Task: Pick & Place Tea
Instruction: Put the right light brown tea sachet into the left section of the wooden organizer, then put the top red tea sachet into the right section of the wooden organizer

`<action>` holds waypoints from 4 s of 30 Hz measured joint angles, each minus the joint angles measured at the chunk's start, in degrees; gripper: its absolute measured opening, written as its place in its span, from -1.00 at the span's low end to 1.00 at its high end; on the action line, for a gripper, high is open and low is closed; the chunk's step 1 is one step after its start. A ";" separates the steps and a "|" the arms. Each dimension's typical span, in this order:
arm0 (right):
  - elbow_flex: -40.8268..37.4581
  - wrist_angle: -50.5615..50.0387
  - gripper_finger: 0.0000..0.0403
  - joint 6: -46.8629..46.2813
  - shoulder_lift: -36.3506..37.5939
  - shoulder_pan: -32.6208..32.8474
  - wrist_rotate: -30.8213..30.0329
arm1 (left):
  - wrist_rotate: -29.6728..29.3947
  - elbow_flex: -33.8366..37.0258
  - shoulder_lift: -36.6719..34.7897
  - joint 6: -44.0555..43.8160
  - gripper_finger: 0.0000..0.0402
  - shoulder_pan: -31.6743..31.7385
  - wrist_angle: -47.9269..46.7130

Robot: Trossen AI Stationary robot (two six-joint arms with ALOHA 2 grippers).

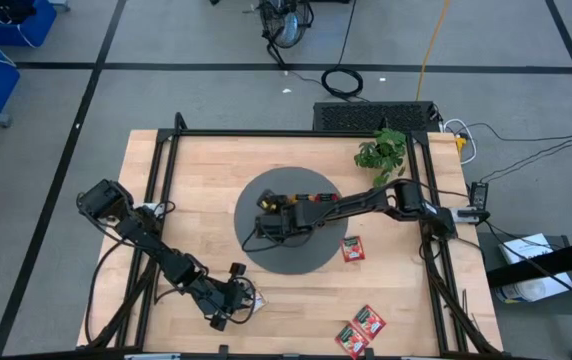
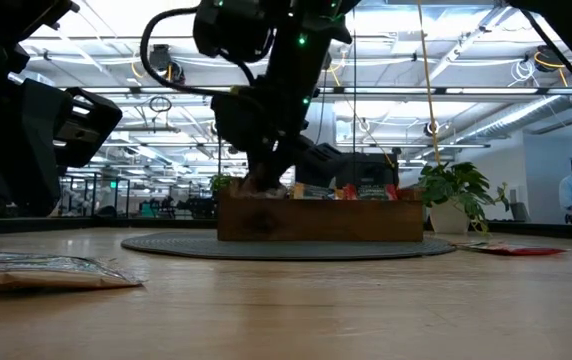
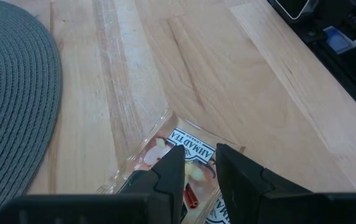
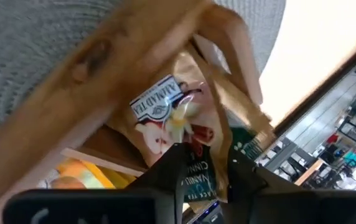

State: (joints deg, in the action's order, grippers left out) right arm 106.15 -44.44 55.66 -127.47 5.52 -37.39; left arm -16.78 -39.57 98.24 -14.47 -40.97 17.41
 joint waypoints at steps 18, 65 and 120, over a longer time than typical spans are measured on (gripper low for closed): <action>-0.32 -1.56 -0.57 -23.46 8.71 -1.46 15.17 | -2.97 0.04 0.00 -0.29 -0.52 -0.44 -1.44; -88.19 76.80 -0.98 -49.59 60.35 5.53 35.89 | -5.31 -26.38 -1.92 -12.48 -0.95 31.57 -47.54; -87.20 54.81 -0.98 -62.30 72.86 14.42 13.43 | -0.01 -19.57 4.57 17.57 -0.88 17.66 -18.86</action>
State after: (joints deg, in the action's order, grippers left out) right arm 18.95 10.36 -6.64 -54.61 19.94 -23.96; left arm -16.78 -59.14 102.80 3.10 -23.31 -1.45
